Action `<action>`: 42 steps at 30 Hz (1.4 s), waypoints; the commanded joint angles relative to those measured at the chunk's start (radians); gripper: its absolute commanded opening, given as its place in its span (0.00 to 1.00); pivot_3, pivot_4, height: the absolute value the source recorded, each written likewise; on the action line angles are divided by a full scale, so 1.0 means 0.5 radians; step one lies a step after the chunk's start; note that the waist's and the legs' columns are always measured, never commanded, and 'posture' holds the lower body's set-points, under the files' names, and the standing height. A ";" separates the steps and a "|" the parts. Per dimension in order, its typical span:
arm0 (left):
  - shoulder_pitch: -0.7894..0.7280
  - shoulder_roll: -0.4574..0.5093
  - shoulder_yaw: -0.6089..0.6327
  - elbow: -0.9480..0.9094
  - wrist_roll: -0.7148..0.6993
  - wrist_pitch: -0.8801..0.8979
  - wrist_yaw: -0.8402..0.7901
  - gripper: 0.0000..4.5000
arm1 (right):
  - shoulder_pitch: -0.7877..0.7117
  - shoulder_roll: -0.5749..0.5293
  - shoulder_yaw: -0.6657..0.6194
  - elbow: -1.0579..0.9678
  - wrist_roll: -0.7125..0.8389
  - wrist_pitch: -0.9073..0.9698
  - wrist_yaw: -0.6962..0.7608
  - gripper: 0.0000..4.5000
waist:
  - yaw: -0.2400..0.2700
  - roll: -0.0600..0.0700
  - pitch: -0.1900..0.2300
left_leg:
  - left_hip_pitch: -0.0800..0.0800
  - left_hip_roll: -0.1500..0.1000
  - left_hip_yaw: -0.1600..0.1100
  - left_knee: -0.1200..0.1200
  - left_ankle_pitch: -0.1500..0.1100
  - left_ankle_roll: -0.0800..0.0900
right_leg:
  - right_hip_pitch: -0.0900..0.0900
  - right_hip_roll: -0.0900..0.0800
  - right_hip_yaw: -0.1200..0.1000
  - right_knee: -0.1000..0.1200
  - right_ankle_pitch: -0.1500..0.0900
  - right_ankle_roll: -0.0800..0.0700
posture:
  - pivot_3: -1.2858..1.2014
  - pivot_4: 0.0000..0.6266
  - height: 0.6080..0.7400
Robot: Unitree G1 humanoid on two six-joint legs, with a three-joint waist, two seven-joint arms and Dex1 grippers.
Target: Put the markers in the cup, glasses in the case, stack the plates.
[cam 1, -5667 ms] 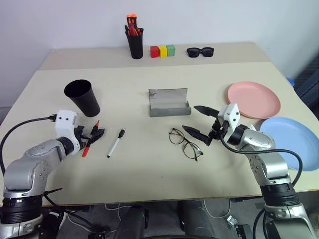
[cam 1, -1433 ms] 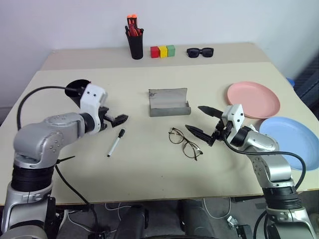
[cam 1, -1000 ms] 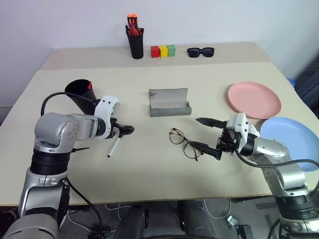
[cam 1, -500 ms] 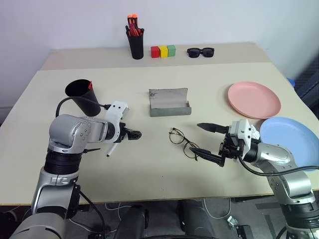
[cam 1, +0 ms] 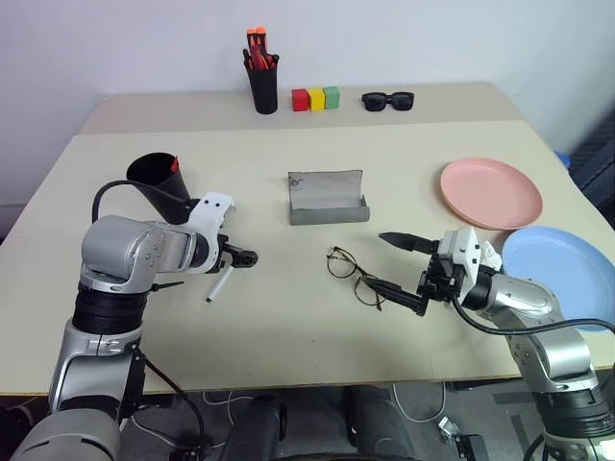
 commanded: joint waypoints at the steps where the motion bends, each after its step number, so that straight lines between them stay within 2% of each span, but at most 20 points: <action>1: 0.046 -0.010 -0.022 0.001 0.041 -0.060 -0.013 0.59 | -0.019 0.010 -0.022 -0.029 0.006 -0.022 -0.019 1.00 | 0.001 0.000 0.000 | 0.000 0.000 0.000 0.000 0.000 0.000 | 0.000 0.000 0.000 0.000 0.000 0.000 | 0.52 0.24 1.00; 4: 0.053 -0.006 -0.017 -0.022 0.044 -0.050 -0.034 0.22 | -0.013 0.002 -0.030 -0.026 0.007 -0.021 -0.027 1.00 | 0.004 0.000 0.000 | 0.000 0.000 0.000 0.000 0.000 0.000 | 0.000 0.000 0.000 0.000 0.000 0.000 | 0.52 0.24 1.00; 6: 0.042 -0.006 -0.009 -0.017 0.057 -0.064 -0.037 0.02 | -0.014 0.000 -0.034 -0.027 0.008 -0.021 -0.033 1.00 | 0.005 0.000 0.000 | 0.000 0.000 0.000 0.000 0.000 0.000 | 0.000 0.000 0.000 0.000 0.000 0.000 | 0.52 0.24 1.00; 10: 0.027 0.023 -0.040 -0.045 0.088 -0.201 -0.070 0.01 | -0.020 0.010 -0.020 -0.014 -0.001 -0.027 -0.045 1.00 | 0.004 0.000 0.000 | 0.000 0.000 0.000 0.000 0.000 0.000 | 0.001 -0.001 0.000 0.000 0.000 0.000 | 0.52 0.24 1.00; 14: 0.029 0.054 -0.035 -0.111 0.158 -0.624 -0.162 0.01 | -0.026 0.026 -0.001 -0.008 -0.007 -0.028 -0.058 1.00 | 0.003 0.000 0.000 | -0.001 0.000 0.000 0.000 0.000 0.000 | 0.000 -0.001 0.000 0.000 0.000 0.000 | 0.52 0.24 1.00; 15: 0.018 0.014 0.020 -0.102 0.165 -0.767 -0.168 0.01 | -0.028 0.028 0.000 -0.004 -0.005 -0.027 -0.058 1.00 | 0.003 0.000 0.000 | -0.001 0.000 0.000 0.000 0.000 0.000 | 0.000 -0.001 0.000 0.000 0.000 0.000 | 0.52 0.24 1.00; 18: -0.034 -0.084 0.186 -0.046 0.251 -1.500 -0.212 0.01 | -0.042 0.037 0.011 0.006 -0.008 -0.030 -0.061 1.00 | 0.006 0.000 0.000 | -0.002 0.000 0.000 0.000 0.001 -0.002 | -0.001 -0.001 0.000 -0.001 0.000 0.000 | 0.52 0.24 1.00; 21: -0.165 -0.168 0.358 0.131 0.295 -1.949 -0.134 0.01 | -0.073 0.046 0.018 0.029 -0.009 -0.030 -0.063 1.00 | 0.007 -0.001 0.000 | -0.004 0.000 0.000 0.000 0.007 -0.012 | -0.002 -0.002 0.000 -0.003 0.000 0.000 | 0.52 0.24 1.00; 26: -0.325 -0.087 0.499 0.366 0.397 -2.641 -0.234 0.01 | -0.161 0.088 0.007 0.112 -0.028 -0.044 -0.123 1.00 | -0.005 0.000 0.000 | -0.003 0.000 0.004 0.000 0.006 -0.011 | -0.002 -0.002 0.000 -0.003 0.000 0.000 | 0.52 0.24 1.00; 29: -0.321 0.070 0.530 0.560 0.559 -3.008 -0.268 0.01 | -0.182 0.107 -0.004 0.132 -0.028 -0.035 -0.143 1.00 | -0.001 0.000 0.000 | -0.004 0.000 0.004 0.000 0.006 -0.011 | -0.003 -0.002 0.000 -0.003 0.001 0.000 | 0.52 0.24 1.00; 32: -0.292 0.126 0.652 0.731 0.524 -3.175 -0.251 0.01 | -0.180 0.114 0.007 0.126 -0.034 -0.035 -0.151 1.00 | 0.003 0.000 0.000 | -0.005 0.000 0.004 0.000 0.005 -0.009 | -0.004 -0.002 0.000 -0.002 0.001 0.000 | 0.52 0.24 1.00; 36: -0.189 0.097 0.822 0.869 0.362 -3.313 -0.324 0.01 | -0.188 0.116 0.005 0.115 -0.028 -0.022 -0.157 1.00 | 0.002 -0.001 0.000 | -0.005 -0.001 0.003 0.000 0.001 -0.002 | -0.004 -0.002 0.000 -0.002 0.001 0.000 | 0.52 0.24 1.00; 42: -0.108 -0.041 0.848 1.150 0.368 -3.661 -0.340 0.01 | -0.199 0.112 0.019 0.131 -0.038 -0.024 -0.142 1.00 | 0.011 -0.003 -0.001 | -0.006 -0.001 0.001 0.002 0.001 -0.002 | -0.003 -0.002 -0.001 -0.001 0.001 0.000 | 0.52 0.24 1.00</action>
